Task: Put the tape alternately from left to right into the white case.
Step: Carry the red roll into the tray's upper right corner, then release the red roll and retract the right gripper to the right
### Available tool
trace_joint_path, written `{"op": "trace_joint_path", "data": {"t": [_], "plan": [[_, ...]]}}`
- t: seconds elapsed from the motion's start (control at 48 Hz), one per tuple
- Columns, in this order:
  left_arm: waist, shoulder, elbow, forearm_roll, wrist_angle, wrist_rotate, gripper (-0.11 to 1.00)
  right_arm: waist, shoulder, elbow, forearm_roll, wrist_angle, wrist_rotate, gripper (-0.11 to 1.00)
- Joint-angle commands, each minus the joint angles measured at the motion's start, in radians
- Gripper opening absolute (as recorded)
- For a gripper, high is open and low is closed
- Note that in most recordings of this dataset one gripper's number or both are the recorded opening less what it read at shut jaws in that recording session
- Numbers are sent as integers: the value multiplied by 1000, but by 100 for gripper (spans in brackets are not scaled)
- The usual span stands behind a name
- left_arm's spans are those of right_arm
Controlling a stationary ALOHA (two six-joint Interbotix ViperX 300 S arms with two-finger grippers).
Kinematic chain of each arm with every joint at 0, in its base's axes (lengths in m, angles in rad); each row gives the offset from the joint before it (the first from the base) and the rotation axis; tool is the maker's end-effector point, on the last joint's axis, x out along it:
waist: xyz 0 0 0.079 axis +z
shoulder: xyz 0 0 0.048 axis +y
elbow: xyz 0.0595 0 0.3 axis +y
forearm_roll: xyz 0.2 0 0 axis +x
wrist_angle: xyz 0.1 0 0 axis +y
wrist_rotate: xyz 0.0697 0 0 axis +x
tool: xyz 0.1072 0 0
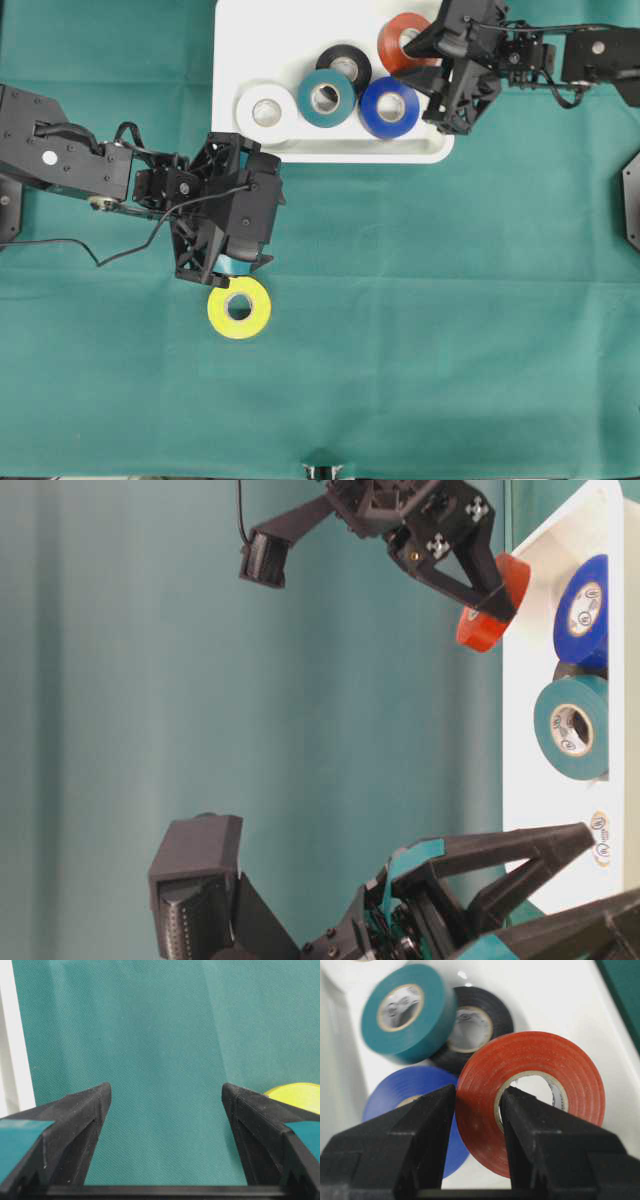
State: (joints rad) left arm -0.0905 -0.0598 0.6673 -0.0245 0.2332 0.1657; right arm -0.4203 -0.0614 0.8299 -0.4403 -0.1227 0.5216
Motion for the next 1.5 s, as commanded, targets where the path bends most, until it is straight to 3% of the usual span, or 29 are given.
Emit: {"op": "trace_joint_path", "data": {"t": [0.0, 0.833, 0.937, 1.166, 1.479], "plan": [[0, -8, -14, -2, -6, -2, 100, -14, -2, -29, -5, -11, -2, 3], [0, -9, -17, -3, -8, -2, 100, -32, 21, -38, -15, -6, -2, 3], [0, -9, -17, -2, -6, -2, 100, -32, 21, -35, -15, -6, -2, 20], [0, -9, -17, -2, -8, -2, 100, -32, 21, -32, -15, -11, -2, 82], [-3, -9, -20, -3, -6, -2, 100, -32, 21, -26, -15, -11, 0, 81]]}}
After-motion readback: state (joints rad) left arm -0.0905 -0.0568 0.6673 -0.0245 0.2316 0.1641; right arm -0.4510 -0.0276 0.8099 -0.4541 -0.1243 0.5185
